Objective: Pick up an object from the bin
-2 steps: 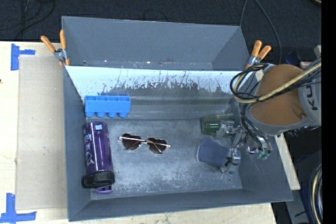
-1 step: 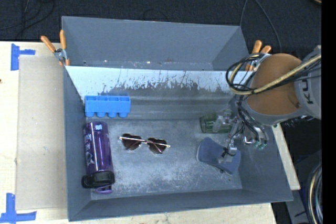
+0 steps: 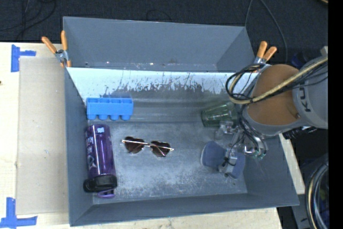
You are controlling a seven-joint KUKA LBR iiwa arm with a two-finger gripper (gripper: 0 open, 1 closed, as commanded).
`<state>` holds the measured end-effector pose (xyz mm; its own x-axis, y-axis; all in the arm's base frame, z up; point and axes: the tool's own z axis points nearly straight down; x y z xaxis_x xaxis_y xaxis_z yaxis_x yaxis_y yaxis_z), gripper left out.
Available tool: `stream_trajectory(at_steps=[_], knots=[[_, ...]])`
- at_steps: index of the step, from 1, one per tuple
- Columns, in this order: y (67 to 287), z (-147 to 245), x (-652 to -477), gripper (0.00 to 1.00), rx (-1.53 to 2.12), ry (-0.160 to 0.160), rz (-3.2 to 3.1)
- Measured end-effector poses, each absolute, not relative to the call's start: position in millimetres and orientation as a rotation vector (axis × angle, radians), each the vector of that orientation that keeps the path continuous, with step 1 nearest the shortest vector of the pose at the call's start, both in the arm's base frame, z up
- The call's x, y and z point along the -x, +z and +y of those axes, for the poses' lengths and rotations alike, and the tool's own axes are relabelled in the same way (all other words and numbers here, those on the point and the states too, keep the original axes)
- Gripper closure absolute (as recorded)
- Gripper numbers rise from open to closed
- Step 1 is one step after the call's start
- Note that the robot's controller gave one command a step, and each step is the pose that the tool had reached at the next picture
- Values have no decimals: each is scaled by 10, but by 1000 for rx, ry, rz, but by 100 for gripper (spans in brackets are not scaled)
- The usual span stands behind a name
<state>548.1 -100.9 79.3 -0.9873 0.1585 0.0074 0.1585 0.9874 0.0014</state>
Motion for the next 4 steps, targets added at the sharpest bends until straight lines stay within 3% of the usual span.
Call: stream_trajectory(at_steps=[1, 2, 4], knots=[[712, -532, -5673, 0, 238, -1, -3135], [707, -946, -5469, 0, 266, -6, -3124], [702, -1058, -5460, 0, 294, -7, -3124]])
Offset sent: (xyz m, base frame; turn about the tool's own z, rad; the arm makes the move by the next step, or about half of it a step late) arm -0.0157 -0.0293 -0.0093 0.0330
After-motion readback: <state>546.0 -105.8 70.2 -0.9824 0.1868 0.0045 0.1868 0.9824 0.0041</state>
